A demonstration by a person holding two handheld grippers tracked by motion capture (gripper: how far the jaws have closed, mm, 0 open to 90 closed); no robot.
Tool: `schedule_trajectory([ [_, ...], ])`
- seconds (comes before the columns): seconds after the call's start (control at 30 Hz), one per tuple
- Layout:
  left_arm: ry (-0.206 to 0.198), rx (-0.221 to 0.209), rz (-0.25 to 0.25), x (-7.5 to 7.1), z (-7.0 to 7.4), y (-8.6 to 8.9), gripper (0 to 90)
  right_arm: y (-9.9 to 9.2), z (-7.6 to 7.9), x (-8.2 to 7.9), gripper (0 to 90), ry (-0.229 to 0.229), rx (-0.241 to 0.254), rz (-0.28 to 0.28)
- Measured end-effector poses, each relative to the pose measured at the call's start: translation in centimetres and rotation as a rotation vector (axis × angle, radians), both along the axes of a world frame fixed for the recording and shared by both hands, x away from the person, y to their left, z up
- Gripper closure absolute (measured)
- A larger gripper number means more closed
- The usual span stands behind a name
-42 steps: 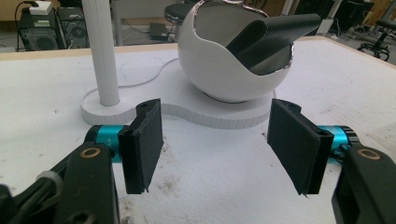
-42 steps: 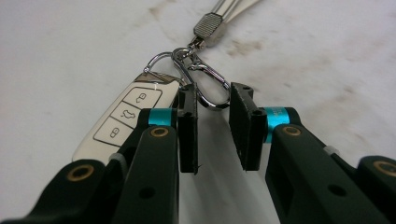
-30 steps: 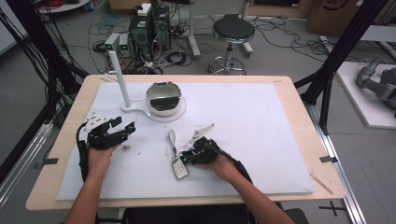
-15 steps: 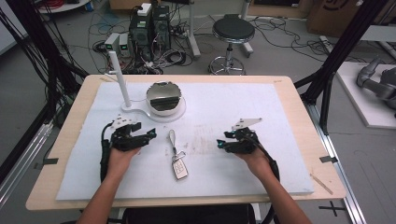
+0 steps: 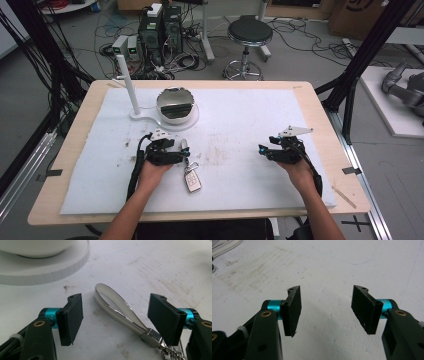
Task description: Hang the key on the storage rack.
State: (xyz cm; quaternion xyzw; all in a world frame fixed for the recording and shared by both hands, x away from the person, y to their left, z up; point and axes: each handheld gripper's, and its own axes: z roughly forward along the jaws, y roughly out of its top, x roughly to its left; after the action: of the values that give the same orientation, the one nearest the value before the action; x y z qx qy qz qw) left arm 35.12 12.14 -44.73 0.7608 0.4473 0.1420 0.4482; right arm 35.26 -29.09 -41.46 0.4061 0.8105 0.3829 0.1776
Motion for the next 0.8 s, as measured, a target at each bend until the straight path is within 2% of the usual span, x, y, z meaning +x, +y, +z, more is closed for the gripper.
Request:
schedule_trajectory([
  [0.13, 0.009, 0.100, 0.005, 0.1, -0.1, -0.9, 24.6, -0.2, 0.0, -0.1, 42.7, -0.005, 0.003, -0.002],
  [0.2, 0.011, 0.109, 0.002, 0.1, -0.1, -1.1, 24.6, -0.2, 0.1, 0.0, 42.7, -0.011, 0.004, -0.003],
  [0.23, 0.013, 0.121, -0.005, 0.1, -0.1, -1.1, 27.8, -0.2, 0.2, -0.1, 42.7, -0.013, 0.005, -0.004],
  [0.27, 0.017, 0.125, -0.018, 0.1, -0.1, -1.1, 38.2, -0.3, 0.2, -0.1, 42.8, -0.015, 0.009, -0.007],
  [0.33, 0.010, 0.147, -0.014, 0.0, 0.0, -1.1, 48.5, -0.5, 0.3, -0.2, 42.8, -0.023, 0.013, -0.010],
  [0.4, 0.026, 0.141, -0.017, 0.0, 0.1, -0.7, 58.9, -0.7, 0.4, -0.3, 42.8, -0.026, 0.017, -0.016],
  [0.5, 0.025, 0.158, -0.031, 0.1, 0.2, -0.3, 74.8, -0.9, 0.5, -0.3, 42.9, -0.028, 0.024, -0.024],
  [0.53, 0.028, 0.150, -0.033, 0.1, 0.2, -0.1, 79.1, -1.0, 0.5, -0.3, 43.0, -0.028, 0.027, -0.024],
  [0.6, 0.037, 0.149, -0.041, 0.2, 0.3, 0.3, 83.2, -1.0, 0.6, -0.4, 43.1, -0.033, 0.026, -0.025],
  [0.8, 0.010, 0.227, -0.066, 0.4, 0.6, 1.7, 85.8, -1.2, 0.5, -0.6, 43.3, -0.031, 0.028, -0.029],
])
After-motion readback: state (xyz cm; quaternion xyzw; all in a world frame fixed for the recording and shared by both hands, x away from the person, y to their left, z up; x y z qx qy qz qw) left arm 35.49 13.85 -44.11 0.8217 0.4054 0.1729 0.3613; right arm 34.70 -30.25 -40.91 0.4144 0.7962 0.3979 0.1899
